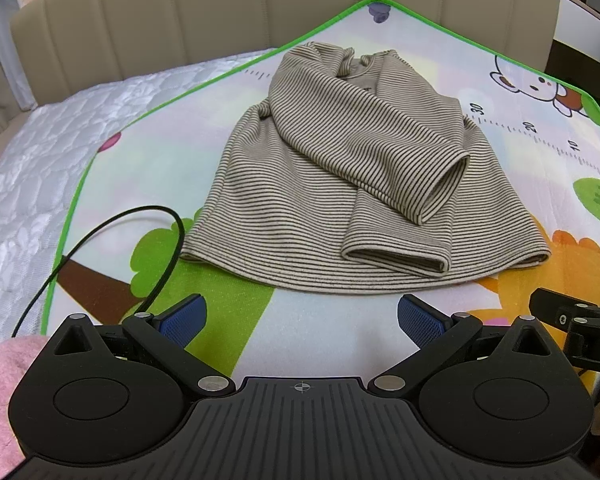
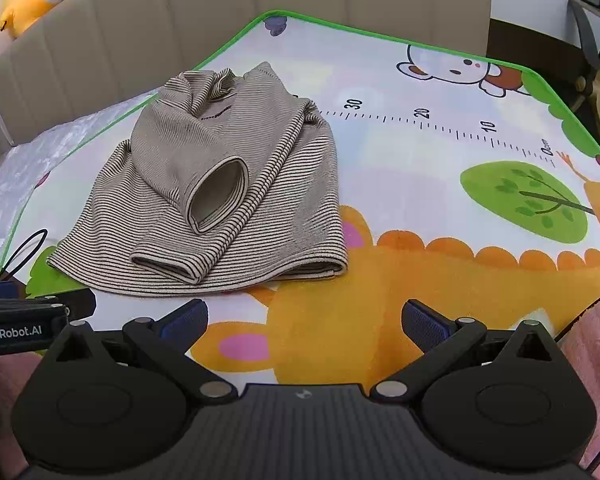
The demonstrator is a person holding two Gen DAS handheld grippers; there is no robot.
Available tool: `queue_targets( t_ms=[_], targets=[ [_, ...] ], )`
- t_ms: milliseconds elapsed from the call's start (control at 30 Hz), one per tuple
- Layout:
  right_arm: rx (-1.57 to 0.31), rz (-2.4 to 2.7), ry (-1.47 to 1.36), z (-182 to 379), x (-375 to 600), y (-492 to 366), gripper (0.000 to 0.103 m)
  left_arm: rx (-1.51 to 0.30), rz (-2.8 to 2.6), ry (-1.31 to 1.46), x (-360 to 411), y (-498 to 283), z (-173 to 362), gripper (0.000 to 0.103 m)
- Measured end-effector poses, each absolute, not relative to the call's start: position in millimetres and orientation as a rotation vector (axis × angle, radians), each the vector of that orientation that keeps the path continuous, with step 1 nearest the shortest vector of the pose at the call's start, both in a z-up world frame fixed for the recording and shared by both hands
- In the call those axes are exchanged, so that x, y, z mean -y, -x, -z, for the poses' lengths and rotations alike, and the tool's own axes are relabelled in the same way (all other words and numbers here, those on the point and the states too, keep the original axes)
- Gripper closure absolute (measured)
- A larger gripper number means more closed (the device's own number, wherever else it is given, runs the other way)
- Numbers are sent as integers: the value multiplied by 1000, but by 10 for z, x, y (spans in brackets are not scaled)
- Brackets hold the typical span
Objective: Fold clothes
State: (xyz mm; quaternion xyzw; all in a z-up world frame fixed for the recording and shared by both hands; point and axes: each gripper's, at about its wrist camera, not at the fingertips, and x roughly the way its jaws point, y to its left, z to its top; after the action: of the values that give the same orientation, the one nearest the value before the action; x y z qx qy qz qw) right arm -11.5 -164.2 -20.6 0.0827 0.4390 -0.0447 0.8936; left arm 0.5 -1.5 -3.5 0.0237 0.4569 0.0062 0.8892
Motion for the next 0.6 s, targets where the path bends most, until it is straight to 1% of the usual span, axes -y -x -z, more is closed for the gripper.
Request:
queue_targets(
  t_ms=[133, 267, 333, 467, 600],
  targets=[
    [-918, 91, -222, 180, 1736, 79, 0, -908, 55, 7, -34, 13, -57, 0],
    [-885, 64, -217, 69, 1872, -66, 0, -820, 135, 85, -115, -229, -237, 0],
    [-857, 50, -188, 3, 1954, -204, 0, -787, 154, 58, -156, -474, -291, 0],
    [-817, 3, -157, -9, 2091, -603, 0, -835, 158, 6, -330, -1144, -221, 0],
    [-803, -32, -181, 87, 2135, -1058, 0, -803, 113, 100, -476, -1672, -188, 0]
  ],
)
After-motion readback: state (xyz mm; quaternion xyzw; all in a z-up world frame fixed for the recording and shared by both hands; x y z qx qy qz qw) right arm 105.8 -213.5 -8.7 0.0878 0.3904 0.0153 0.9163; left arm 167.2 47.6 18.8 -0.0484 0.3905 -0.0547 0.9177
